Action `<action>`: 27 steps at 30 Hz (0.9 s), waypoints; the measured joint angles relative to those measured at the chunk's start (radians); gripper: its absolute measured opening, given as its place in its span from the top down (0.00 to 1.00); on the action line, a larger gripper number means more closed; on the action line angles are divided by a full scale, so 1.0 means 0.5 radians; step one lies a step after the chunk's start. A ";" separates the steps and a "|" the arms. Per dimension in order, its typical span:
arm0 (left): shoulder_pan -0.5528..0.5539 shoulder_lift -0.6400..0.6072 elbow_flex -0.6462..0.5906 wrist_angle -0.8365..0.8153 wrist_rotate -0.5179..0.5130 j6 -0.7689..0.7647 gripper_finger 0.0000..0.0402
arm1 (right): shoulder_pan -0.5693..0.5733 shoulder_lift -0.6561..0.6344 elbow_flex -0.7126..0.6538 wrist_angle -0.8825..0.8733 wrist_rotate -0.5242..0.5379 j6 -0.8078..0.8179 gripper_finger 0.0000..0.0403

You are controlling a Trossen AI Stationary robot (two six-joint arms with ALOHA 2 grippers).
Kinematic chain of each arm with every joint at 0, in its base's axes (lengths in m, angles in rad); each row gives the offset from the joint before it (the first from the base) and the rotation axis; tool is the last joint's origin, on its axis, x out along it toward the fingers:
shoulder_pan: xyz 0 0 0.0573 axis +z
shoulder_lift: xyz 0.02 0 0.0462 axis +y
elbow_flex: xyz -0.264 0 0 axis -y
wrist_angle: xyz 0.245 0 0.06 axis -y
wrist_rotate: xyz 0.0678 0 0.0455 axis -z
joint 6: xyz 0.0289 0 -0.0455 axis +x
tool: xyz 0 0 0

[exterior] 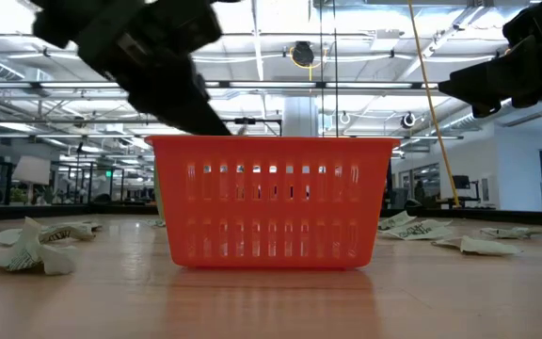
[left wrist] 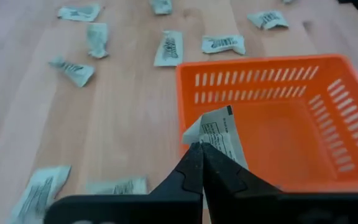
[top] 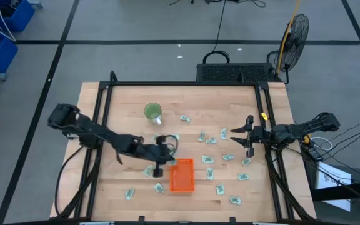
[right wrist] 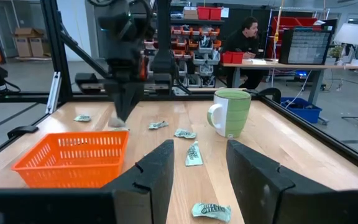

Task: Pick and place Stevia / Truvia into bins
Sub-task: Put the stevia packet into the orange basket

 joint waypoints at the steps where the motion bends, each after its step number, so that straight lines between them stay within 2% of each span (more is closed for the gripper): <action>1: 0.013 0.033 0.041 0.000 0.045 0.024 0.97 | 0.000 0.000 0.000 0.000 0.000 0.000 0.65; 5: 0.061 0.082 0.129 -0.017 0.228 0.112 0.90 | 0.000 0.000 0.000 0.000 0.000 0.000 0.65; 8: 0.087 0.084 0.131 -0.023 0.288 0.055 0.85 | 0.001 0.000 0.000 0.000 0.001 0.000 0.65; 13: 0.093 0.084 0.131 0.000 0.241 -0.033 0.79 | 0.000 0.000 0.000 0.000 0.000 0.000 0.65; 17: 0.094 0.084 0.131 0.065 0.209 0.083 0.78 | 0.001 0.000 0.000 0.000 0.000 0.000 0.65; 22: 0.158 0.063 0.130 0.141 -0.035 0.293 0.78 | 0.001 0.000 0.000 0.000 0.001 0.000 0.65; 27: 0.268 0.058 0.152 0.153 -0.342 0.254 0.78 | 0.000 0.000 0.000 0.000 0.000 0.000 0.65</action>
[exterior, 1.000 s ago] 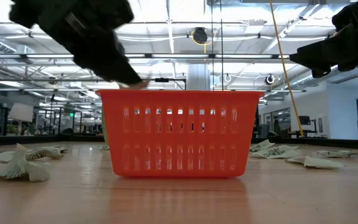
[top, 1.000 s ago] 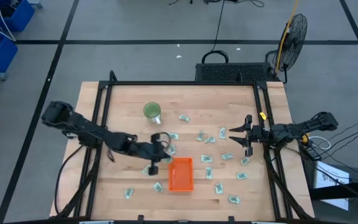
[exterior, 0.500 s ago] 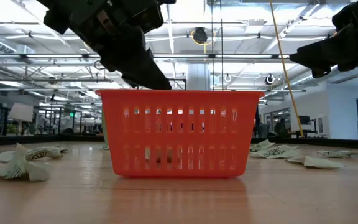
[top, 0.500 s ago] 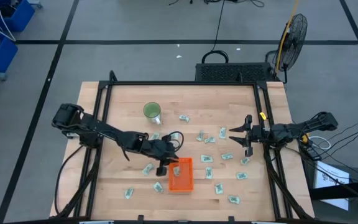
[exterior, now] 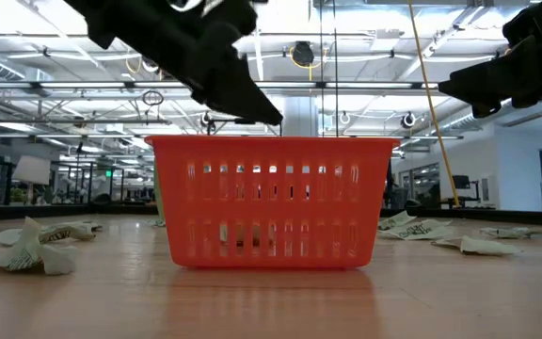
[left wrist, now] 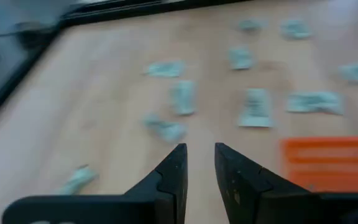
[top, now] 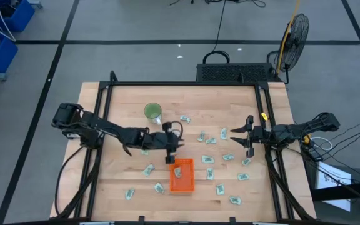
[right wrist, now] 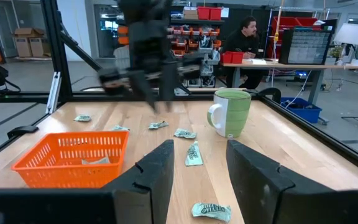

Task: Pick and place Stevia / Truvia into bins
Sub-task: Put the stevia packet into the orange basket

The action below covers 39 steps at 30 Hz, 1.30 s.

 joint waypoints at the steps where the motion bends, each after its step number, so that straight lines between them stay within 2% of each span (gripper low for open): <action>1: 0.025 0.000 0.000 -0.003 -0.018 -0.016 0.78 | 0.000 0.000 0.000 0.000 0.000 0.000 0.65; 7: 0.095 0.001 0.002 -0.130 0.009 -0.157 0.78 | 0.000 0.000 0.000 0.000 0.000 0.000 0.65; 10: 0.029 -0.023 0.011 -0.121 0.143 -0.117 0.78 | 0.001 0.000 0.000 0.000 0.000 0.000 0.65; 13: -0.094 -0.088 0.095 -0.309 0.248 -0.113 0.78 | 0.000 0.000 0.000 0.000 0.000 0.000 0.65; 16: -0.260 -0.185 0.191 -0.714 0.196 -0.218 0.78 | 0.001 -0.001 0.000 0.000 0.000 0.000 0.65; 20: -0.478 -0.288 0.343 -1.243 0.269 -0.682 0.78 | 0.000 0.007 0.000 0.007 0.000 0.000 0.65; 22: -0.572 -0.302 0.382 -1.377 0.449 -1.023 0.78 | 0.000 0.013 0.000 0.006 0.000 0.000 0.65; 27: -0.694 -0.294 0.381 -1.779 0.852 -1.623 0.78 | 0.001 0.030 0.000 0.014 0.000 0.000 0.65; 30: -0.729 -0.269 0.368 -2.082 0.863 -1.994 0.78 | 0.001 0.032 0.000 0.008 0.000 0.000 0.65; 34: -0.759 -0.259 0.312 -2.119 0.858 -2.246 0.78 | 0.001 0.032 0.000 0.006 0.000 0.000 0.65; 39: -0.845 -0.259 0.231 -1.977 0.860 -2.361 0.78 | 0.001 0.032 0.000 0.006 0.000 0.000 0.65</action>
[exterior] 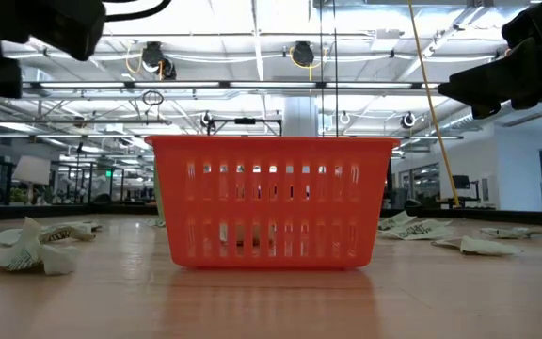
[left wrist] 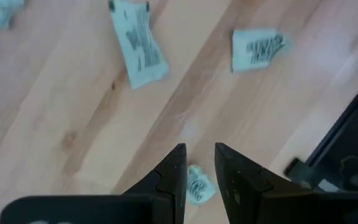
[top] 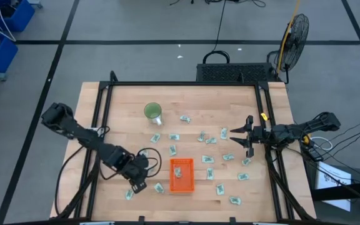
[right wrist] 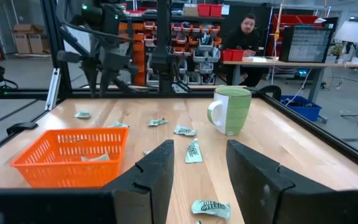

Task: Pick and place Stevia / Truvia into bins
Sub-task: Put the stevia packet into the orange basket

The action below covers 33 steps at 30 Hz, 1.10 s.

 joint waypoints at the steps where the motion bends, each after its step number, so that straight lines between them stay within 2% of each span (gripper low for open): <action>1: -0.034 0.000 -0.008 0.006 0.000 -0.005 0.78 | -0.001 0.000 0.000 0.000 0.000 0.000 0.65; 5: -0.172 0.000 -0.065 0.113 -0.011 0.003 0.78 | -0.001 0.000 0.000 0.000 0.000 0.000 0.65; 10: -0.353 0.023 -0.204 0.380 -0.125 0.011 0.78 | 0.000 0.000 0.000 0.000 0.000 0.000 0.65; 13: -0.425 0.082 -0.267 0.421 -0.175 0.002 0.78 | 0.000 0.000 0.000 0.000 0.000 0.000 0.65; 19: -0.465 0.262 -0.286 0.495 -0.239 0.118 0.78 | 0.000 0.000 0.000 0.000 0.000 0.000 0.65; 26: -0.461 0.381 -0.275 0.558 -0.173 0.184 0.78 | -0.001 -0.001 0.000 -0.002 0.000 0.000 0.65; 29: -0.460 0.383 -0.276 0.548 -0.169 0.249 0.82 | 0.000 -0.001 0.000 -0.007 0.000 0.000 0.65; 33: -0.460 0.386 -0.277 0.552 -0.168 0.334 0.96 | 0.000 -0.001 0.000 -0.006 0.000 0.000 0.65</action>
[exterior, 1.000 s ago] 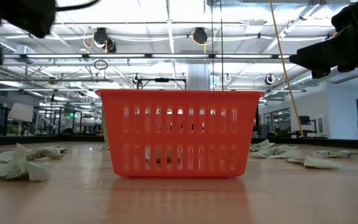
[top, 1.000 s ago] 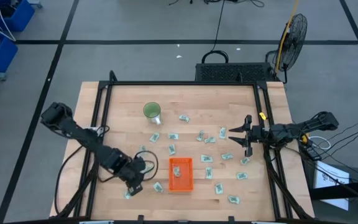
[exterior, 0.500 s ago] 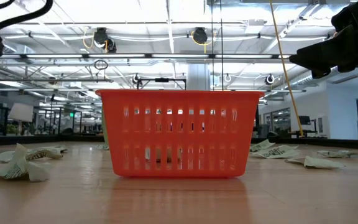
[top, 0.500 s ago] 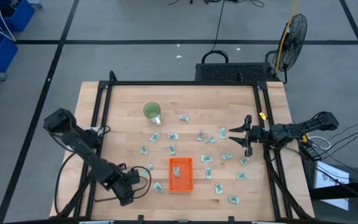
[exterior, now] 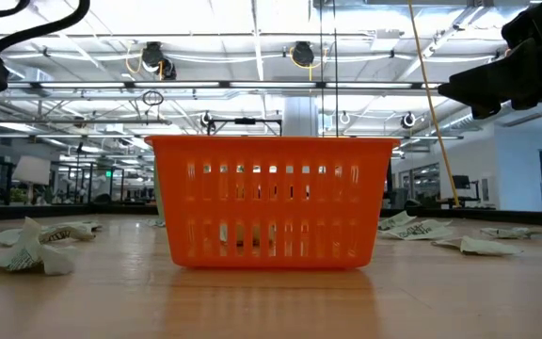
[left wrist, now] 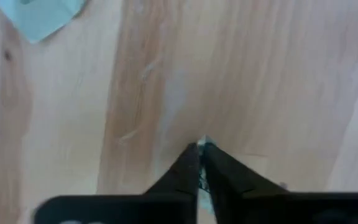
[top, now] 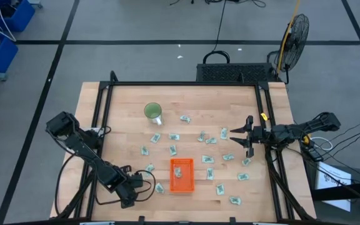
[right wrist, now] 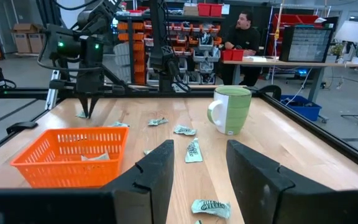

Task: Pick and place Stevia / Truvia into bins
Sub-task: Put the stevia packet into the orange basket

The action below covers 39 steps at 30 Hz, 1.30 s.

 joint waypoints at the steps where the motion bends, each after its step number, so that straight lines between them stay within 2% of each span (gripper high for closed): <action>1: 0.004 0.001 0.000 0.000 -0.002 -0.006 0.98 | 0.000 0.000 0.000 0.000 0.000 0.000 0.65; 7: 0.028 0.004 0.014 0.007 -0.097 -0.040 0.99 | 0.000 0.000 0.000 0.000 0.000 0.000 0.65; 11: 0.055 -0.001 0.066 -0.039 -0.238 -0.011 0.99 | 0.000 0.000 0.000 0.000 0.000 0.000 0.65; 16: 0.072 -0.066 0.180 -0.248 -0.528 0.014 0.99 | -0.001 0.000 0.000 0.000 -0.001 0.000 0.65; 22: 0.102 -0.148 0.381 -0.598 -0.655 0.039 0.99 | -0.001 0.000 0.000 0.000 0.000 0.000 0.65; 27: 0.160 -0.175 0.564 -0.626 -0.953 0.311 1.00 | 0.000 0.001 0.000 0.003 0.000 0.000 0.65; 30: 0.248 -0.183 0.639 -0.471 -1.037 0.564 0.99 | 0.000 0.001 0.000 0.003 -0.001 -0.001 0.65; 32: 0.316 -0.181 0.644 -0.344 -1.034 0.725 1.00 | -0.001 0.001 0.000 0.002 0.000 -0.001 0.65; 35: 0.420 -0.181 0.651 -0.072 -0.912 0.979 0.99 | 0.000 0.001 0.000 0.002 0.000 0.000 0.65; 39: 0.534 -0.181 0.652 0.082 -0.833 1.277 0.99 | 0.000 0.001 0.000 0.001 -0.001 0.000 0.65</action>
